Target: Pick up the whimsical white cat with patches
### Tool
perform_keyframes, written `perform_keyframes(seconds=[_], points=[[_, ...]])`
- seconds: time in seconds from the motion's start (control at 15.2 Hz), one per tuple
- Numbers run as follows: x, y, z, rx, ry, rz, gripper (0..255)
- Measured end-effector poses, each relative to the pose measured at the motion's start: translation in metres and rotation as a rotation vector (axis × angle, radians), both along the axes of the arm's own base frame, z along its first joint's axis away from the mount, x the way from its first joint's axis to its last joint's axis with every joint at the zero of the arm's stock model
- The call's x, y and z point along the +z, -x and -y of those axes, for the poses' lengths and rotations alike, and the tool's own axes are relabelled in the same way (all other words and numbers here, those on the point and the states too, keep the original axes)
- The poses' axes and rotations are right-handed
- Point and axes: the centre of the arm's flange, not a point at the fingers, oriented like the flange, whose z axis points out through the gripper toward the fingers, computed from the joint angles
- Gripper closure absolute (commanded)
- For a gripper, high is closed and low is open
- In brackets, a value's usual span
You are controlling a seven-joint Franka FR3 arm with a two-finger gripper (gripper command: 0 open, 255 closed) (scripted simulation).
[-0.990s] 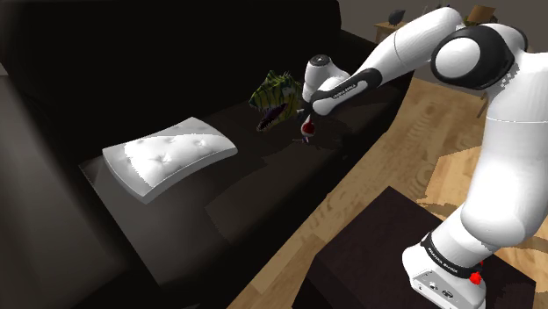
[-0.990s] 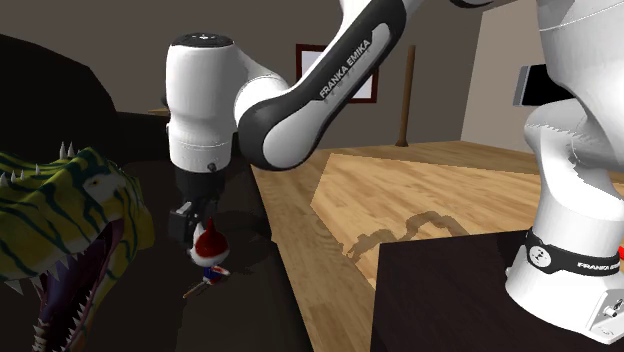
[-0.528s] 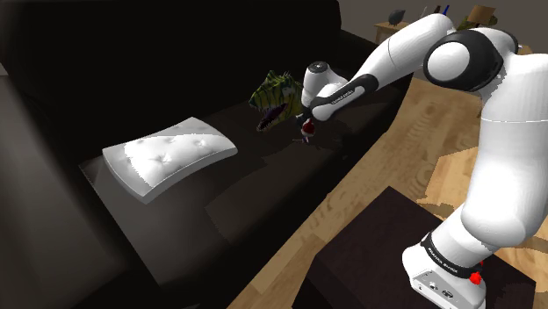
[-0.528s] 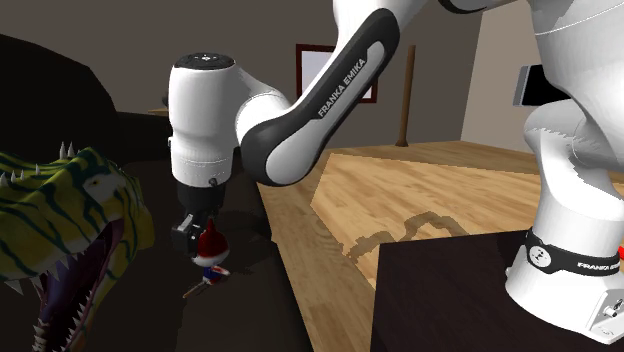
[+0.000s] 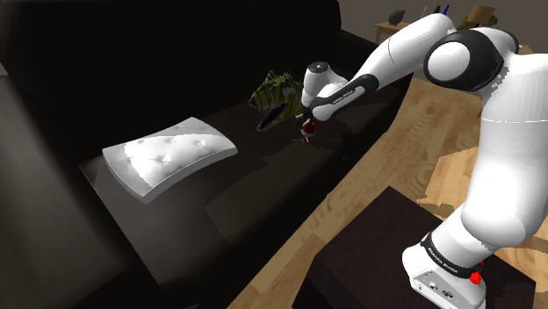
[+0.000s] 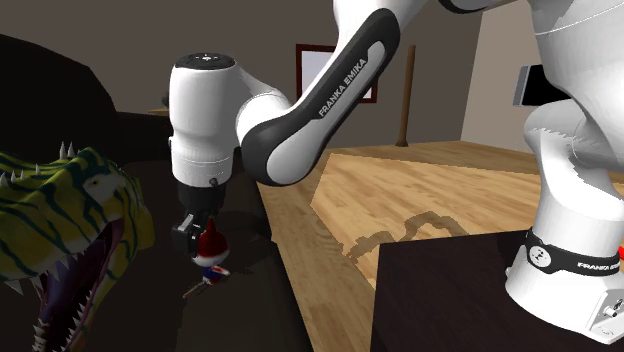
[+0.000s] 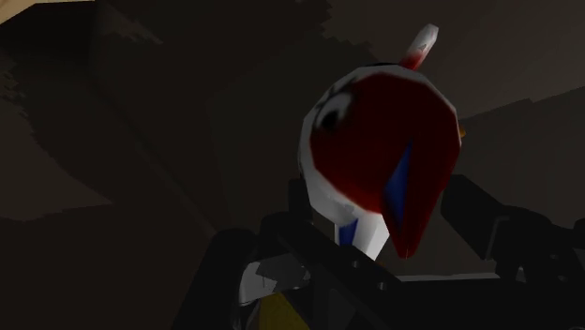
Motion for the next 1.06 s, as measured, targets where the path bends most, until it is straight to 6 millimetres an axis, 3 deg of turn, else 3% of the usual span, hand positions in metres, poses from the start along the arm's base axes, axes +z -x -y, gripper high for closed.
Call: perform_keyframes(seconds=[1.06], points=[[0.076,0.000,0.000,-0.001,0.000,-0.003,255]])
